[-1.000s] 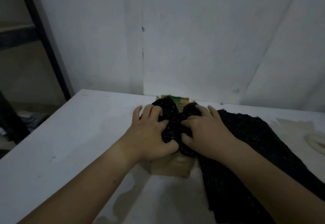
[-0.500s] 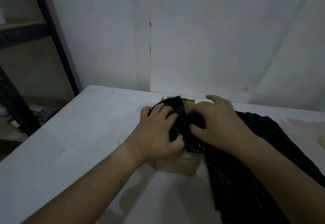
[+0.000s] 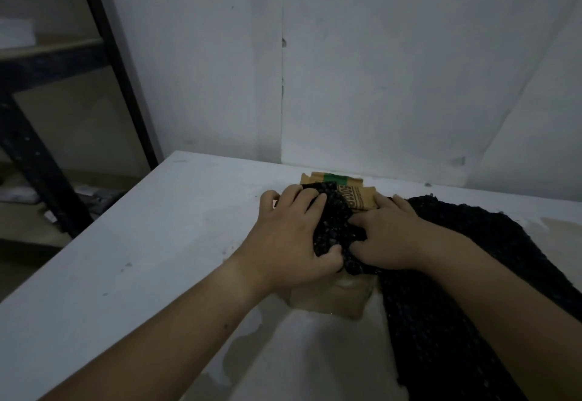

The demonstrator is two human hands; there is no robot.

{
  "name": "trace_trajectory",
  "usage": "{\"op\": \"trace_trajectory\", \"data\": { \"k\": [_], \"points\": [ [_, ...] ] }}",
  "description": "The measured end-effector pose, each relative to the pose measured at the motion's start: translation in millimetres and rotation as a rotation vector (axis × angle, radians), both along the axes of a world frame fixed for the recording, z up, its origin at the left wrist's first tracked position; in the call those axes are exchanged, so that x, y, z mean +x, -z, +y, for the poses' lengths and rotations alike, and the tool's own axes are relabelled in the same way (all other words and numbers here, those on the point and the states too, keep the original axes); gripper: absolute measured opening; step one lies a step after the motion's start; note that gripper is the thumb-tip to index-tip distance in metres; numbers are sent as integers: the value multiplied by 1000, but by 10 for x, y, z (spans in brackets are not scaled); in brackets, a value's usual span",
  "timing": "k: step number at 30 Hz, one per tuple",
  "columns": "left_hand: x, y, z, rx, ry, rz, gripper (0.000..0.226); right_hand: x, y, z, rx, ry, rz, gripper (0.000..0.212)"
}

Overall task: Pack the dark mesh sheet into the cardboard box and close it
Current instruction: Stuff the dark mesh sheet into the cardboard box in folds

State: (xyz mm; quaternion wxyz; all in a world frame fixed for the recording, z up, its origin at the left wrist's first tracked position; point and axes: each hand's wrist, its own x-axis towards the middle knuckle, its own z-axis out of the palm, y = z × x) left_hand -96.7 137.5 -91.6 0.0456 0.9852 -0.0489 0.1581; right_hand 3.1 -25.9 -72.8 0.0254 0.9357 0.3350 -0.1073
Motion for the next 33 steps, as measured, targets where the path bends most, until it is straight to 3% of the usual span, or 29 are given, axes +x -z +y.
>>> {"op": "trace_trajectory", "data": {
  "k": [6, 9, 13, 18, 23, 27, 32, 33],
  "points": [
    [37, -34, 3, 21, 31, -11, 86, -29, -33, -136, 157, -41, -50, 55],
    [64, -25, 6, 19, 95, -1, 62, -57, -68, -231, 291, -83, -174, 54],
    [100, -13, -20, -12, 88, 66, 40, -108, -29, -269, 383, -85, -93, 60],
    [135, -101, -57, 1, 88, 175, 38, -61, -10, -119, 141, -22, 9, 70],
    [-13, -80, 2, 1, 40, 48, 55, 66, -59, 74, -116, 28, 178, 82],
    [-26, -75, -2, -31, 19, 135, 57, 16, -137, 24, -44, -13, 109, 71],
    [82, -70, 2, -19, 34, 190, 57, -185, -429, -364, 370, -119, -77, 30],
    [78, -50, 26, -35, 42, 178, 58, -246, -460, -449, 393, -130, -94, 30]
  ]
}}
